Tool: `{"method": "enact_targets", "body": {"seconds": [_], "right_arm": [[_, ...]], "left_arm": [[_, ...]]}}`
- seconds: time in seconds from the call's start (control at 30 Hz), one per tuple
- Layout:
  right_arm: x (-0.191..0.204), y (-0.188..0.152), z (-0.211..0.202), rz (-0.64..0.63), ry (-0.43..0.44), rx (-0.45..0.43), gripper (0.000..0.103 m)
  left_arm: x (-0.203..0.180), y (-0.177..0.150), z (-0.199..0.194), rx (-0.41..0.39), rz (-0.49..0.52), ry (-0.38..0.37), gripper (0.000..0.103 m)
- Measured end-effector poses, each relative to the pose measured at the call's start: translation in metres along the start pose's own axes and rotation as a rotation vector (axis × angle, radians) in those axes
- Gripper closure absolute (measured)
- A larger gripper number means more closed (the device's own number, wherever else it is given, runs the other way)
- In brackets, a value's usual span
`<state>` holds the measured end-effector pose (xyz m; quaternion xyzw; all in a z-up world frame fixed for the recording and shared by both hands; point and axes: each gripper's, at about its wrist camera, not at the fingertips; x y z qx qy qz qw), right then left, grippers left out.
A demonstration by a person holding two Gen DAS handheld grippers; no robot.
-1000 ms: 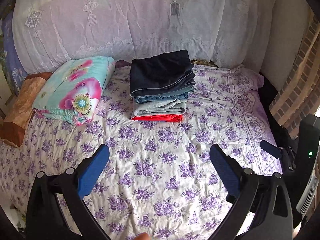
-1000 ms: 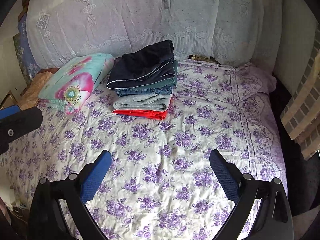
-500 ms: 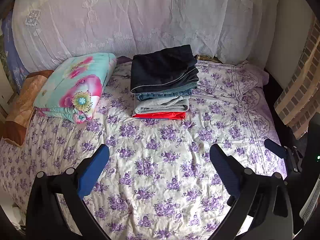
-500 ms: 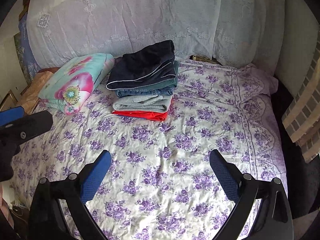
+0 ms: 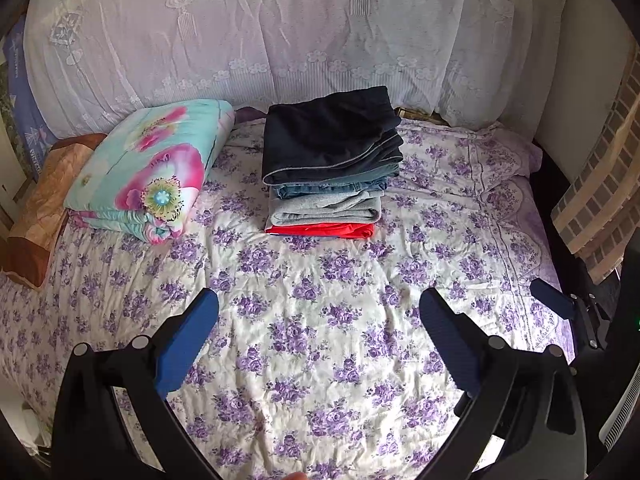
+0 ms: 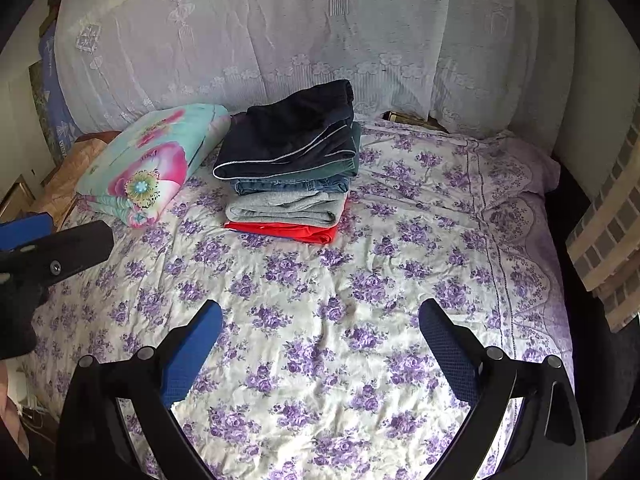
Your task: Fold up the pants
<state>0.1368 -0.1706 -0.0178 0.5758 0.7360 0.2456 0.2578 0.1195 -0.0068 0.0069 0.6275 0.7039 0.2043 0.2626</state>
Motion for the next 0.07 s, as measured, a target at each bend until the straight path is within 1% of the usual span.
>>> {"method": "enact_targets", "body": {"seconds": [0.07], "right_arm": [[0.0003, 0.0005, 0.0006, -0.001, 0.0, -0.002, 0.004]], "left_arm": [[0.0009, -0.0007, 0.0004, 0.003, -0.007, -0.002, 0.005]]}}
Point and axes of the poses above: each gripper's, at about its wrist camera, not at the fingertips, and z roughly the way its jaws point, x to its left, y to its top, and after that the axes turned 6 degrees about -z, right-handed
